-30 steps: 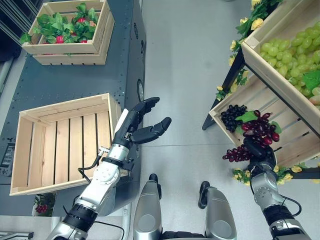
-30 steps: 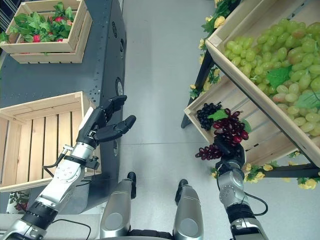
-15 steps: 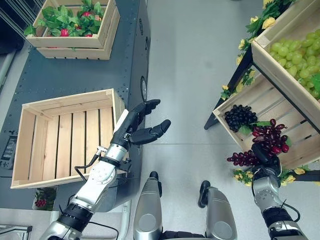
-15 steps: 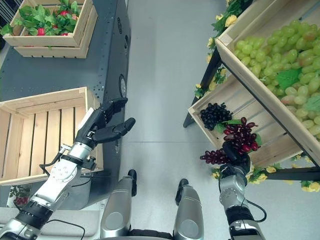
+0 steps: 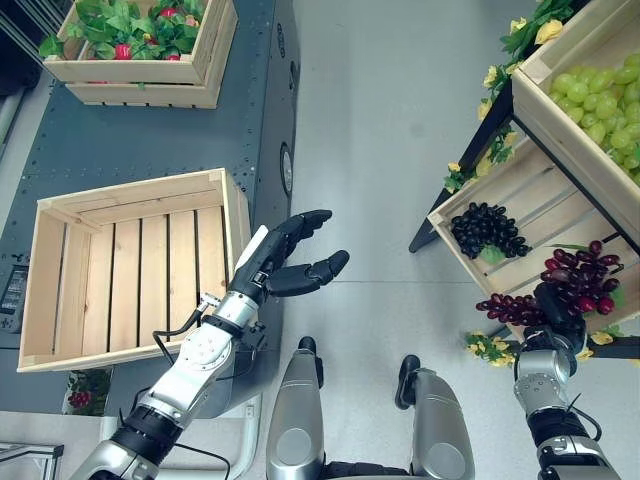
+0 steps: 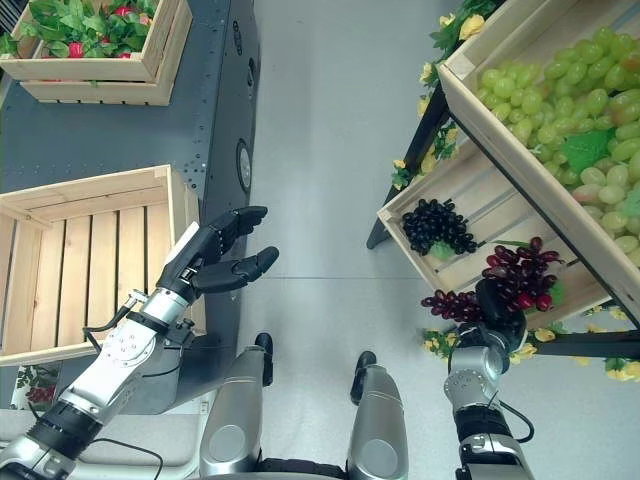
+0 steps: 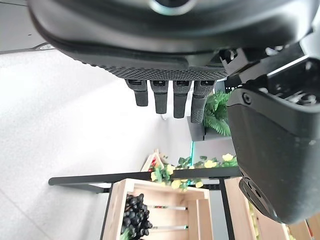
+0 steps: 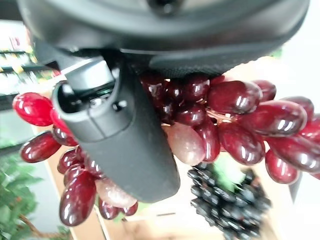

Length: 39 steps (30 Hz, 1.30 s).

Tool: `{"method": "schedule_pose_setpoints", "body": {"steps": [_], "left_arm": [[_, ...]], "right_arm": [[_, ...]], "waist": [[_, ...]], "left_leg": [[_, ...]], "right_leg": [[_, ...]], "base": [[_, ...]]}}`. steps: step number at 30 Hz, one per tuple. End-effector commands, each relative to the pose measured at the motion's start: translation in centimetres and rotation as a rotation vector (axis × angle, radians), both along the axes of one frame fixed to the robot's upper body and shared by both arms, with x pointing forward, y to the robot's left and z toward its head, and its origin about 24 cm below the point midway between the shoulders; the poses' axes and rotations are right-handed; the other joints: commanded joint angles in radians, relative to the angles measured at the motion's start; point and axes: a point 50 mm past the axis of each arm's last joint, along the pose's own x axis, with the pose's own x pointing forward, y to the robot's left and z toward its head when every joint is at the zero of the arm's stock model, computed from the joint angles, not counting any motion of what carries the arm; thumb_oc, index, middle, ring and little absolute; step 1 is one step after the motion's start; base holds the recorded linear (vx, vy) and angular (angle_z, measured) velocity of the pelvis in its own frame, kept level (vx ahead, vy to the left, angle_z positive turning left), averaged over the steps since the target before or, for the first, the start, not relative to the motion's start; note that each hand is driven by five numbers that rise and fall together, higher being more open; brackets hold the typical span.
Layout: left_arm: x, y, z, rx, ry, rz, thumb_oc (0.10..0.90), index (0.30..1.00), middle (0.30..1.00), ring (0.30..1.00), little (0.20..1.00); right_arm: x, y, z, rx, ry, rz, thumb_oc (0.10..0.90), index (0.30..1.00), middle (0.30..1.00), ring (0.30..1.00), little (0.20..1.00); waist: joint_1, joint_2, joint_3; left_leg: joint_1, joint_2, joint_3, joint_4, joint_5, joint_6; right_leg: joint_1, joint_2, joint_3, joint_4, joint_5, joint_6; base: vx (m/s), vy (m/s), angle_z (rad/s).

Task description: Pick up the fruits from the basket on one side to the basket on the other side

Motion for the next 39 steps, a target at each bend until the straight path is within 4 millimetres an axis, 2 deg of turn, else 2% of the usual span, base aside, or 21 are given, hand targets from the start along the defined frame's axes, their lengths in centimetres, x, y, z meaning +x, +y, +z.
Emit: {"method": "schedule_pose_setpoints", "body": {"steps": [1,12,14,15,32,39], "left_arm": [[-0.6,-2.1,5.0,-0.113,-0.245,-0.152,0.800,0.900,0.900,0.900,0.900],[-0.7,-2.2,4.7,-0.105,-0.221,-0.186,0.800,0.900,0.900,0.900,0.900],[-0.7,-2.3,4.8,-0.108,-0.217,-0.186,0.800,0.900,0.900,0.900,0.900],[-0.7,-2.3,4.8,-0.109,-0.217,-0.188,0.800,0.900,0.900,0.900,0.900],[-0.9,-2.5,4.5,-0.094,-0.203,-0.203,0.800,0.900,0.900,0.900,0.900],[-1.0,-2.2,4.4,-0.097,-0.195,-0.199,0.800,0.900,0.900,0.900,0.900]], "right_arm": [[-0.1,-3.7,5.1,-0.121,-0.211,-0.188,0.400,0.300,0.300,0.300,0.300],[-0.8,-5.2,6.3,-0.127,-0.250,-0.270,0.400,0.300,0.300,0.300,0.300],[-0.5,-5.0,6.3,-0.129,-0.237,-0.249,0.566,0.549,0.549,0.549,0.549],[-0.4,-5.0,6.1,-0.138,-0.214,-0.214,0.800,0.900,0.900,0.900,0.900],[0.2,-3.5,4.3,-0.141,-0.075,-0.076,0.800,0.900,0.900,0.900,0.900],[1.0,-2.4,5.0,-0.241,-0.064,0.025,0.800,0.900,0.900,0.900,0.900]], "waist": [[-0.012,-0.031,-0.056],[-0.014,-0.034,-0.060],[-0.015,-0.035,-0.061],[-0.015,-0.034,-0.062],[-0.005,-0.045,-0.054],[-0.001,-0.051,-0.051]], "left_leg": [[-0.094,-0.040,0.063,0.052,0.033,0.011],[-0.085,-0.027,0.064,0.053,0.024,0.006],[-0.085,-0.024,0.066,0.054,0.025,0.007],[-0.085,-0.024,0.066,0.054,0.025,0.005],[-0.071,-0.024,0.062,0.049,0.022,0.007],[-0.059,-0.024,0.064,0.038,0.027,0.007]], "right_leg": [[0.077,0.053,-0.093,-0.092,0.118,-0.053],[0.099,0.057,-0.097,-0.110,0.117,-0.051],[0.098,0.056,-0.097,-0.108,0.118,-0.051],[0.101,0.056,-0.099,-0.112,0.119,-0.051],[0.129,0.060,-0.110,-0.135,0.122,-0.050],[0.137,0.066,-0.108,-0.143,0.127,-0.049]], "base": [[0.03,-0.020,0.00],[0.00,0.000,0.00],[0.00,0.000,0.00],[0.03,0.001,0.01],[0.01,-0.002,0.01],[0.00,-0.002,0.02]]}}
